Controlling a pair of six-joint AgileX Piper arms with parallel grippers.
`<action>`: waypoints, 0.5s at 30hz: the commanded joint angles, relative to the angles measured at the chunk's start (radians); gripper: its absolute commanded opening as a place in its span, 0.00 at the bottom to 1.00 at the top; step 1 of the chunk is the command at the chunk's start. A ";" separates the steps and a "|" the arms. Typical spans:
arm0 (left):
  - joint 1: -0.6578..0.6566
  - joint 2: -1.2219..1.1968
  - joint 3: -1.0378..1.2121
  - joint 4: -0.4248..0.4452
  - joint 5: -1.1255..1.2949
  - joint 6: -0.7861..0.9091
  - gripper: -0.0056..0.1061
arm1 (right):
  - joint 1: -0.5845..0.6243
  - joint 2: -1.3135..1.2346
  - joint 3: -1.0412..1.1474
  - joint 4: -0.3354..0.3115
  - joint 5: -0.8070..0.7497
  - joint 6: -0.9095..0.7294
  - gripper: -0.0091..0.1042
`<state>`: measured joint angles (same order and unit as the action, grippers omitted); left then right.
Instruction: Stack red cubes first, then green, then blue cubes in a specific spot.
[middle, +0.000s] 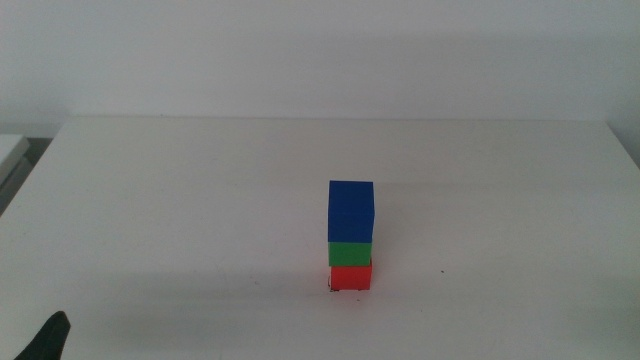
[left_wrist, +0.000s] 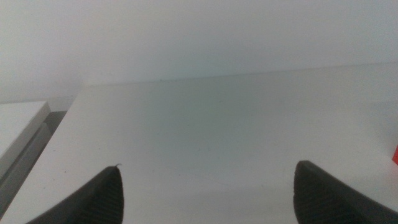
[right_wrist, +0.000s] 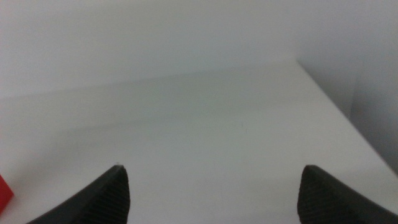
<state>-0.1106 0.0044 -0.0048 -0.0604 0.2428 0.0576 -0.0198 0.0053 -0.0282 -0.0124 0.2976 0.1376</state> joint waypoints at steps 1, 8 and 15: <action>0.000 -0.004 0.005 -0.011 -0.009 -0.001 0.89 | -0.006 -0.005 0.028 0.001 -0.019 -0.003 0.80; 0.000 -0.004 0.005 -0.007 -0.045 -0.001 0.89 | -0.006 -0.005 0.028 -0.005 -0.089 -0.003 0.80; 0.000 -0.004 0.005 0.011 -0.045 -0.001 0.89 | -0.006 -0.005 0.028 -0.002 -0.139 -0.003 0.80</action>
<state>-0.1106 0.0038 -0.0008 -0.0534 0.2102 0.0576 -0.0198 0.0048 -0.0043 -0.0107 0.1778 0.1376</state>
